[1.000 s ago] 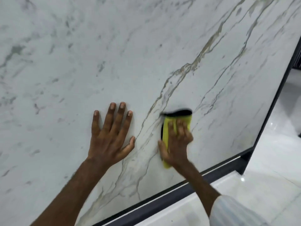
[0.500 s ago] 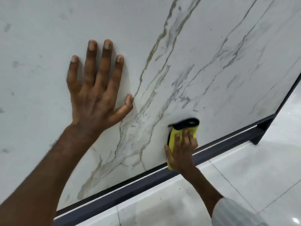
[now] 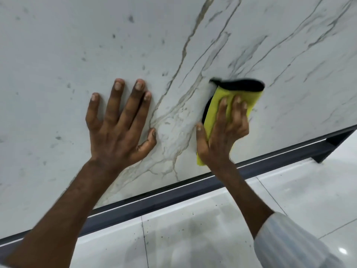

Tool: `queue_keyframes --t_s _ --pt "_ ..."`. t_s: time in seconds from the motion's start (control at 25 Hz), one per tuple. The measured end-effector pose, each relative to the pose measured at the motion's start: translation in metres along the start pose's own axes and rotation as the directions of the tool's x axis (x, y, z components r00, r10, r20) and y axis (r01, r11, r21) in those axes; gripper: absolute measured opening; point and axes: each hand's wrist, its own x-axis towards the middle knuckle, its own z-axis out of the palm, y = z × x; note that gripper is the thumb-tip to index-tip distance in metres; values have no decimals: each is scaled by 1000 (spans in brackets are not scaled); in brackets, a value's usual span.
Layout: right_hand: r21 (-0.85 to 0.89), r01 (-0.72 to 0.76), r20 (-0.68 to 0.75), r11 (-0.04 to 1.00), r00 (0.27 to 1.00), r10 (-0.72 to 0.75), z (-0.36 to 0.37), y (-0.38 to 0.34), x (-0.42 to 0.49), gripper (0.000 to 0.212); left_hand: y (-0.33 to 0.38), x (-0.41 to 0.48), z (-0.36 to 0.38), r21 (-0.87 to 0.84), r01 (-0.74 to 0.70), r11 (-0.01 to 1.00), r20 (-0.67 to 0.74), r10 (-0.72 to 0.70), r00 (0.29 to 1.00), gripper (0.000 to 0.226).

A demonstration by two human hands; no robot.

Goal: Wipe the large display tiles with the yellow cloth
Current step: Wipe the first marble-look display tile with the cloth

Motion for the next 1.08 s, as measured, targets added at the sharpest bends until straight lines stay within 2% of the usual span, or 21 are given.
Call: queue_keyframes --t_s 0.12,0.2,0.28,0.4,0.52,0.6,0.68,0.76,0.88,1.0,1.08 --pt "-114 157 203 981 970 -132 5 27 -123 81 -1 -1 2 19 6 1000 -11 -6 1000 80" --pt "-126 205 299 971 941 -160 -2 34 -171 87 0 -2 2 16 15 1000 -12 -14 1000 81" --pt "-55 219 293 974 936 -194 -4 21 -160 92 0 -1 0 14 20 1000 -6 -19 1000 81" --pt "34 187 148 982 971 -190 0 -18 -76 87 -1 0 -1 13 8 1000 8 -8 1000 80" --pt "-7 123 30 992 992 -122 13 -30 -36 81 1 0 -1 5 -2 1000 15 2 1000 79" --pt "-66 161 73 985 985 -156 14 -17 -72 81 0 1 0 4 -4 1000 3 4 1000 78" --pt "-125 200 189 972 966 -174 4 1 -121 87 0 2 -2 -1 2 1000 -15 -2 1000 77" --pt "-120 183 250 976 957 -149 -4 7 -127 94 1 4 -4 -30 -4 1000 -19 4 1000 77" --pt "-29 161 229 987 962 -150 -11 -18 -40 97 -3 7 -11 -112 5 994 25 -2 1000 74" --pt "-25 211 109 977 972 -207 -24 -67 113 104 -7 18 -36 -285 74 956 105 -45 993 71" --pt "-30 211 31 977 977 -210 -33 -103 209 106 -20 46 -54 -372 112 922 96 -82 992 69"
